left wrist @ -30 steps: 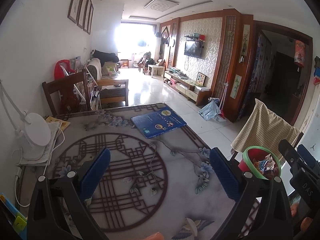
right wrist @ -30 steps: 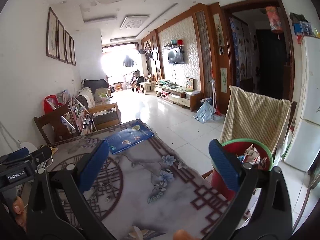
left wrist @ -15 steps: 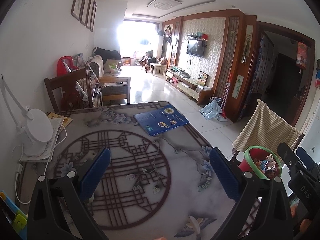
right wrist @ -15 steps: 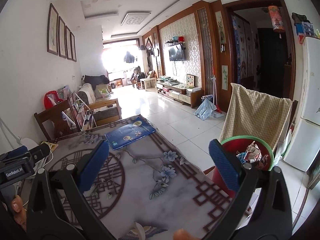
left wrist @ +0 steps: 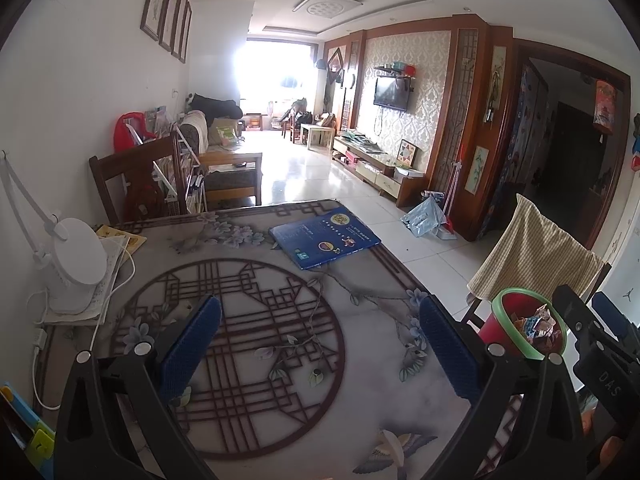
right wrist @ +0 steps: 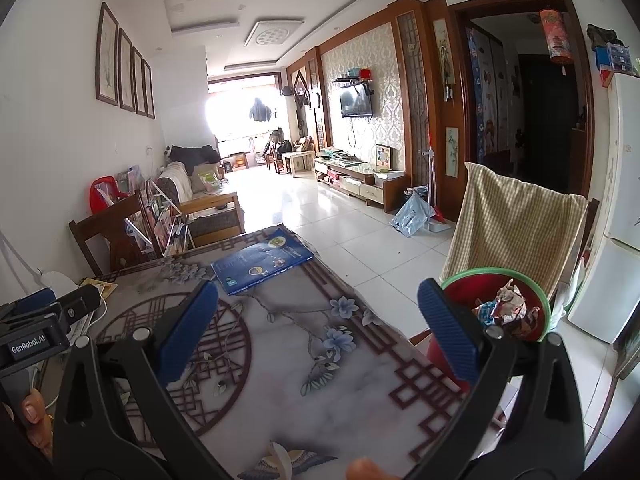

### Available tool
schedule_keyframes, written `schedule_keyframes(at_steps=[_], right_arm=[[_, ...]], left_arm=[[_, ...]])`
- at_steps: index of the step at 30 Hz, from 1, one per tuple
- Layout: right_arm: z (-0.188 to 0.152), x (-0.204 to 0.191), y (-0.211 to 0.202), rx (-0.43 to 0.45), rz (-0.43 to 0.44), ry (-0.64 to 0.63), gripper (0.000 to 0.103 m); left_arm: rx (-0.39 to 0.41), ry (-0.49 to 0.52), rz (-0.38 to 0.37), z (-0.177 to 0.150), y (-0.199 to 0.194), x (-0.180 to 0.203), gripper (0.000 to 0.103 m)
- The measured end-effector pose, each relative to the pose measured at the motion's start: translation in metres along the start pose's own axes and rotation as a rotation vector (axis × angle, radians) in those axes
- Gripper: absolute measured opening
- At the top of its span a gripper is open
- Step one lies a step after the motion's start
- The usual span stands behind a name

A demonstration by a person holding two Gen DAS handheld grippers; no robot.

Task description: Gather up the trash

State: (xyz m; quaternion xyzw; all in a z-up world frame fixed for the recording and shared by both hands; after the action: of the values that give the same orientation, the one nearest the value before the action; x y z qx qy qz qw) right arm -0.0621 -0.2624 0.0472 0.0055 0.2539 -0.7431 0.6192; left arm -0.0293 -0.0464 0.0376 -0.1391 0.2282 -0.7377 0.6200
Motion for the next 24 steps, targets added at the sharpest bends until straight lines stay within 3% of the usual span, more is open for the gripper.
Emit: schedule_keyframes(at_steps=[24], right_arm=[[-0.006, 0.014, 0.013, -0.036, -0.019, -0.003, 0.099]], left_arm=[[-0.019, 0.011, -0.012, -0.007, 0.004, -0.002, 0.095]])
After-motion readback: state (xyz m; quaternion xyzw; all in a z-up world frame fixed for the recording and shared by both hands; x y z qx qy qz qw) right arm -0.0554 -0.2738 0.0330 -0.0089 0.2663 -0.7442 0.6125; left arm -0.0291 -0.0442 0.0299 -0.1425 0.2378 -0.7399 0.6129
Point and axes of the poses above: each gripper's, at about its wrist camera, not at the fingertips, and y roughly the way its jaws point, x to its right, z to its top, the point moved 3 cm from there along y, roughly the way its jaws point, and after that the axes turned 13 degrees about y, right-handed, at the moved point
